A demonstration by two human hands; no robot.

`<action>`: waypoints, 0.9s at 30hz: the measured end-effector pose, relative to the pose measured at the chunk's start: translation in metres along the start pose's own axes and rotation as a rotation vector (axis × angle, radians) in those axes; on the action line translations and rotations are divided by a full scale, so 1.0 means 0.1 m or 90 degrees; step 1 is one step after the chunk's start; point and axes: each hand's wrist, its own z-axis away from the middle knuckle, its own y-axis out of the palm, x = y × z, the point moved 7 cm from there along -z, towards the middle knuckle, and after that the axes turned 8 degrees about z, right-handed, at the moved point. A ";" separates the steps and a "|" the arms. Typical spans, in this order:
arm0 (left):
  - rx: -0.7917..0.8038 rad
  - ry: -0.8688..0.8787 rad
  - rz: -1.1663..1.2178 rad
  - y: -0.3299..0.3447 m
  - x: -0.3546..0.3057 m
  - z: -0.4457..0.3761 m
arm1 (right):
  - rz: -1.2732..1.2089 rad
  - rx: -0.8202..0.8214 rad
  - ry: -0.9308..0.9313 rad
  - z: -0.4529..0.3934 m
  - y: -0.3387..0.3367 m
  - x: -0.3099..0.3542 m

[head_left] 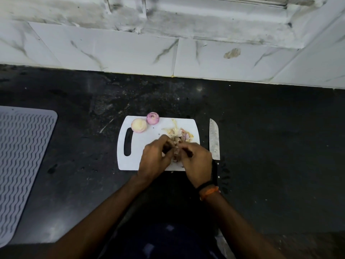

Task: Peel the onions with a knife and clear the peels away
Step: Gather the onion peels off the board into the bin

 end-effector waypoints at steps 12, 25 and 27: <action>-0.049 -0.072 -0.058 -0.10 0.22 -0.31 | 0.120 0.057 -0.012 -0.80 0.03 -0.14; 0.110 -0.177 -0.170 0.09 0.24 -0.32 | 0.296 0.337 -0.284 -0.80 0.56 -0.11; 0.143 -0.164 -0.161 0.13 0.25 -0.27 | 0.270 0.354 -0.258 -0.69 0.49 -0.13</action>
